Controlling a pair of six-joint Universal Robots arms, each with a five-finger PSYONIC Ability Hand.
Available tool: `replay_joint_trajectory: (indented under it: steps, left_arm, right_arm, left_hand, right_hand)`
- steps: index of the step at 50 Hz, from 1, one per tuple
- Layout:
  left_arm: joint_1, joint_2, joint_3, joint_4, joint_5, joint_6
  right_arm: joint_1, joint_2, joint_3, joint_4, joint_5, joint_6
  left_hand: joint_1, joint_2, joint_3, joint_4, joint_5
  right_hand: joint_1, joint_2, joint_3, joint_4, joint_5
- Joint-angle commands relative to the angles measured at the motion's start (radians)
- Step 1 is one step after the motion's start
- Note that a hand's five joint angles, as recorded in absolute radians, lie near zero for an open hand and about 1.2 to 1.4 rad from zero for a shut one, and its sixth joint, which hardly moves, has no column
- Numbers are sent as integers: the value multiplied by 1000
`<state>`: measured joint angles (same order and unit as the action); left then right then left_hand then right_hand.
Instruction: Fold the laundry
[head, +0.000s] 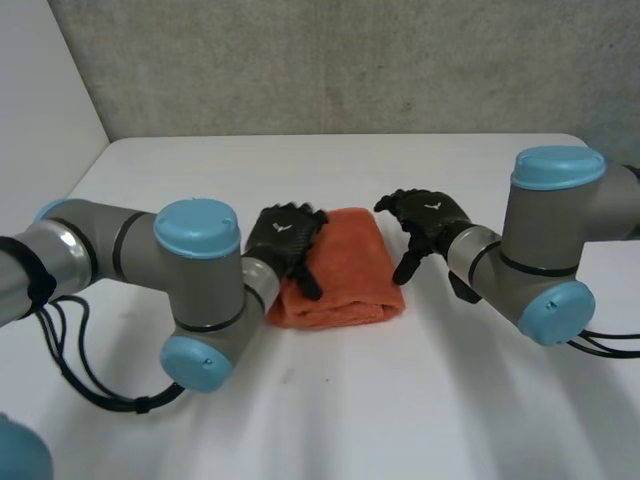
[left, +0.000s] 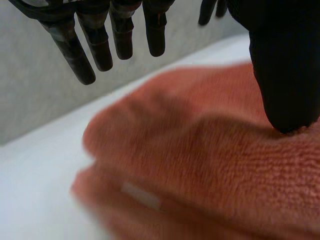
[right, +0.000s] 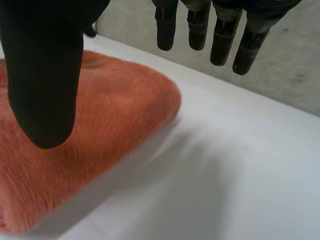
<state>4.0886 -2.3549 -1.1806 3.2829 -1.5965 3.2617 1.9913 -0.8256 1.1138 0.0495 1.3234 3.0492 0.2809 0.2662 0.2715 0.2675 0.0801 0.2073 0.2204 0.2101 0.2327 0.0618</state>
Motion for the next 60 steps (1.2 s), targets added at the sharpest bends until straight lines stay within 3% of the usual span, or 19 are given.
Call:
replay_joint_trajectory:
  steps: [1,10,16,24,30,34,40,41,60]
  left_arm:
    - [70,8,-45,-65,-22,52]
    - [90,36,-90,-68,-40,131]
    - [73,120,-122,-66,-39,135]
    - [73,308,-105,-65,-42,124]
    - [153,480,-70,-113,-45,83]
    - [222,558,-48,-210,-39,21]
    - [268,618,-48,-276,-16,-22]
    - [280,635,-53,-285,19,-28]
    - [271,664,-114,-284,46,-33]
  right_arm:
    - [53,103,-118,87,-38,-1]
    - [80,209,-244,193,-30,-12]
    - [75,182,-290,231,-27,-7]
    - [58,-59,-240,199,6,0]
    - [-41,-320,-83,47,175,-12]
    - [-117,-455,4,-33,223,-10]
    - [-161,-504,78,-23,192,-12]
    - [-163,-504,81,-20,186,-13]
    - [-160,-509,113,1,166,-27]
  left_hand:
    - [-6,9,4,8,21]
    - [-23,-9,-14,-10,3]
    - [-35,-20,-26,-22,-9]
    - [-53,-38,-43,-39,-26]
    - [-62,-47,-52,-48,-35]
    - [-70,-56,-61,-57,-44]
    - [-76,-62,-67,-63,-50]
    - [-79,-64,-70,-66,-53]
    - [-103,-88,-93,-89,-76]
  right_hand:
    - [-33,-46,-36,-58,-62]
    - [-33,-46,-36,-58,-62]
    - [-33,-46,-36,-58,-62]
    - [-33,-46,-36,-58,-62]
    - [-33,-46,-36,-58,-62]
    - [-33,-46,-36,-58,-62]
    - [-33,-46,-36,-58,-62]
    - [-33,-46,-36,-58,-62]
    - [-33,-46,-36,-58,-62]
